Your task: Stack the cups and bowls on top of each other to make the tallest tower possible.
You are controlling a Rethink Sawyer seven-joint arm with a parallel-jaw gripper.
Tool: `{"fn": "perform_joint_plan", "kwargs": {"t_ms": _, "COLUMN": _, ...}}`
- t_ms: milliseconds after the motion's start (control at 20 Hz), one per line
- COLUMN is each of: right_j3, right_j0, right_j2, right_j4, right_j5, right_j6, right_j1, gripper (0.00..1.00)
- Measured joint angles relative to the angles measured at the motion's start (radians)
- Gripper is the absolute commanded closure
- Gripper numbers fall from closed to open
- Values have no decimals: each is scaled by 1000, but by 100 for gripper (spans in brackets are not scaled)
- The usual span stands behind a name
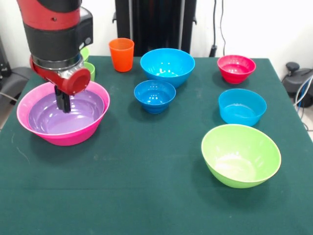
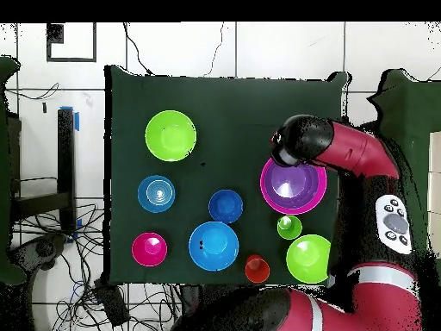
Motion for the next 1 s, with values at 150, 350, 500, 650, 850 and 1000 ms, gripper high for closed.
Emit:
{"fn": "perform_joint_plan", "kwargs": {"t_ms": 150, "right_j3": 0, "right_j0": 13, "right_j2": -16, "right_j4": 0, "right_j5": 0, "right_j6": 0, "right_j1": 26, "gripper": 100}}
{"fn": "perform_joint_plan", "kwargs": {"t_ms": 350, "right_j3": 0, "right_j0": 27, "right_j2": -26, "right_j4": 0, "right_j5": 0, "right_j6": 0, "right_j1": 45, "gripper": 100}}
{"fn": "perform_joint_plan", "kwargs": {"t_ms": 500, "right_j3": 0, "right_j0": 34, "right_j2": -29, "right_j4": 0, "right_j5": 0, "right_j6": 0, "right_j1": 59, "gripper": 100}}
{"fn": "perform_joint_plan", "kwargs": {"t_ms": 650, "right_j3": 0, "right_j0": 35, "right_j2": -29, "right_j4": 5, "right_j5": 0, "right_j6": 0, "right_j1": 74, "gripper": 100}}
{"fn": "perform_joint_plan", "kwargs": {"t_ms": 850, "right_j3": 0, "right_j0": 34, "right_j2": -29, "right_j4": 23, "right_j5": 0, "right_j6": 0, "right_j1": 92, "gripper": 100}}
{"fn": "perform_joint_plan", "kwargs": {"t_ms": 1000, "right_j3": 0, "right_j0": 34, "right_j2": -29, "right_j4": 32, "right_j5": 0, "right_j6": 0, "right_j1": 100, "gripper": 100}}
